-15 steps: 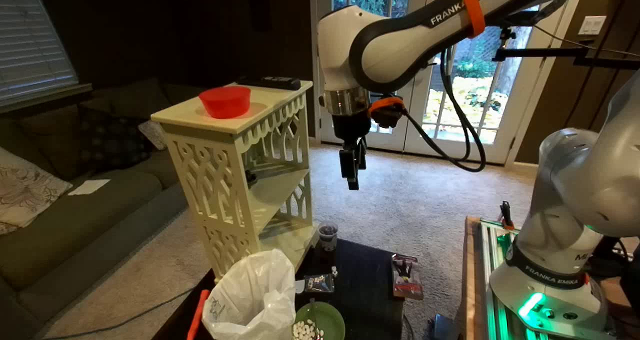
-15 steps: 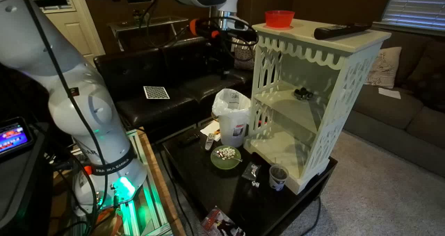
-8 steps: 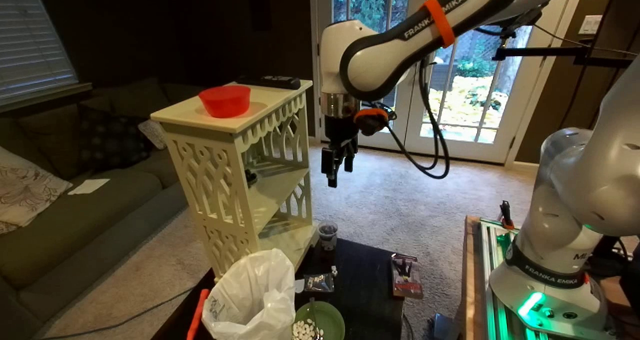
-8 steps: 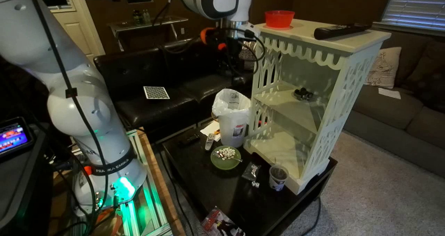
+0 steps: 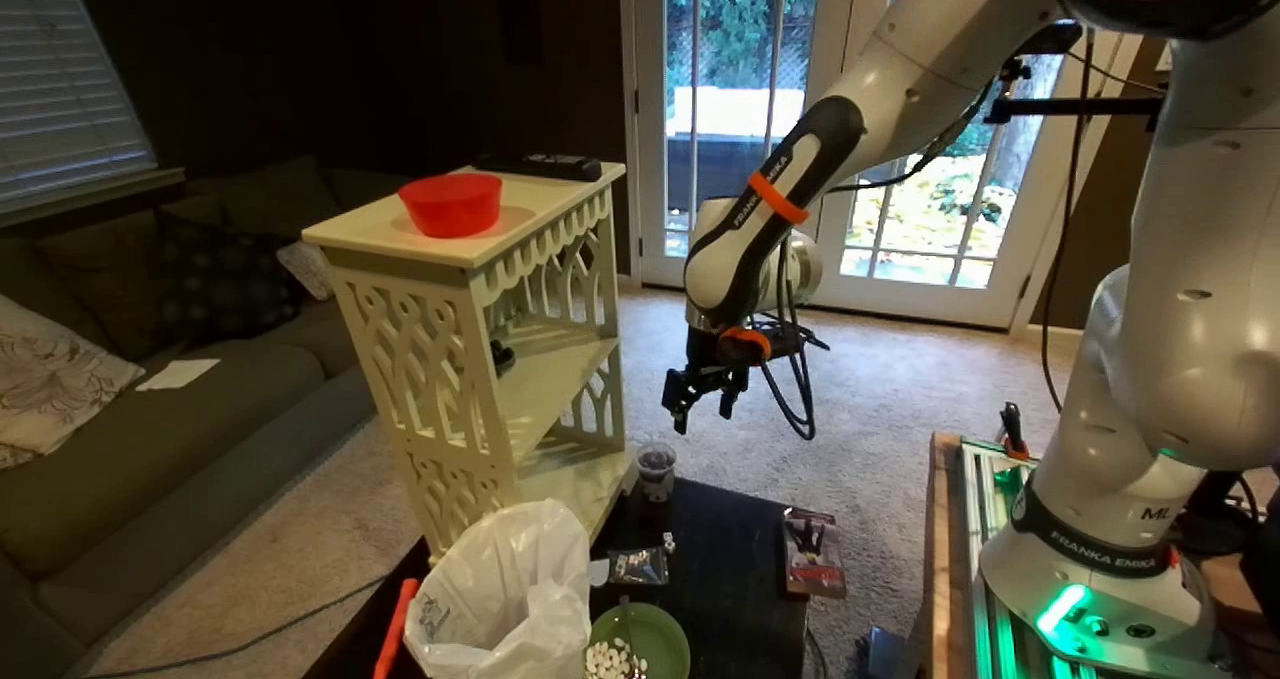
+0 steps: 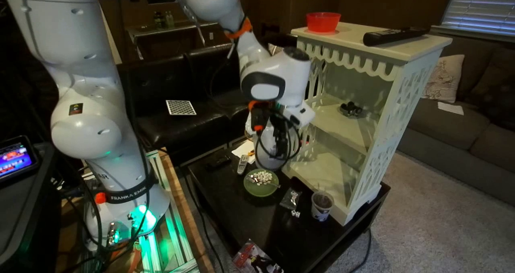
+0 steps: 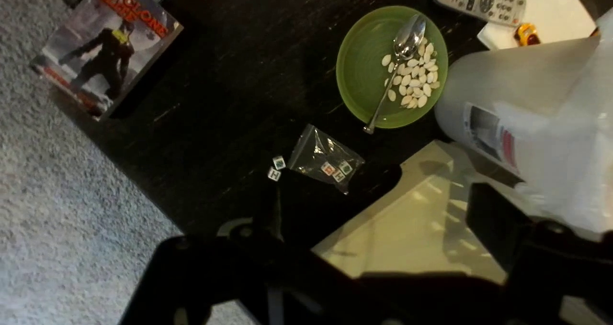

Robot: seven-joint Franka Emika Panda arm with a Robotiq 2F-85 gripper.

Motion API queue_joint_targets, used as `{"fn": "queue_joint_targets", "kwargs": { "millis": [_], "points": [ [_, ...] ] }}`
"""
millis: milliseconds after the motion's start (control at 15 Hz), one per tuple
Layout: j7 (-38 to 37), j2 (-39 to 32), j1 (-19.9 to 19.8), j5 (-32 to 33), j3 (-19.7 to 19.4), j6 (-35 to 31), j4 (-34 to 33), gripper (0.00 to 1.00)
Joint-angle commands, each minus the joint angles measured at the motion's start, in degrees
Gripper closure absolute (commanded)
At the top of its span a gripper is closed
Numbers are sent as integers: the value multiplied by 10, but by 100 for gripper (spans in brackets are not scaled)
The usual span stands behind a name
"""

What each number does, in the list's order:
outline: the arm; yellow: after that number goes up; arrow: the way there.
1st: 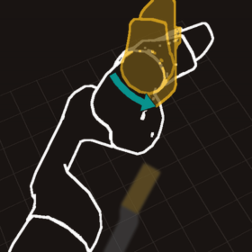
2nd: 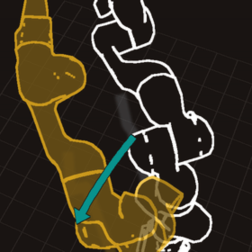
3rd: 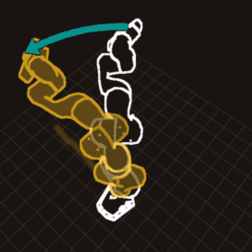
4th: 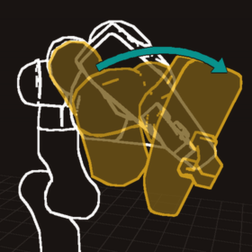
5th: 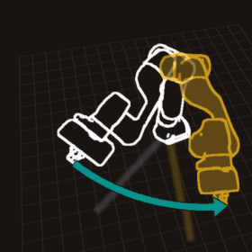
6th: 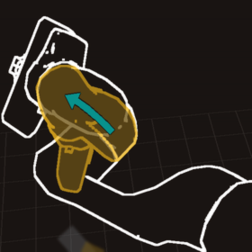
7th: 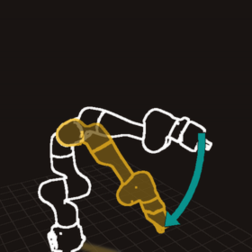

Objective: Put the yellow plate on the top shelf of the shelf.

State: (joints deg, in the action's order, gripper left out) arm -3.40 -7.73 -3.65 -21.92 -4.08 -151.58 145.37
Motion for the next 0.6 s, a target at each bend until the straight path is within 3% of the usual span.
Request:
{"fn": "queue_joint_targets", "kwargs": {
  "millis": [0, 67, 133, 267, 533],
  "points": [
    [53, -100, -39, -150, 37, -31, -5, 0],
    [72, -112, -55, -177, 54, 12, -25, 0],
    [40, -73, -34, -116, 30, -21, 9, 0],
    [57, -107, -46, -149, 44, -9, -7, 0],
    [52, -131, -39, -151, 48, -21, -26, 0]
  ]
}}
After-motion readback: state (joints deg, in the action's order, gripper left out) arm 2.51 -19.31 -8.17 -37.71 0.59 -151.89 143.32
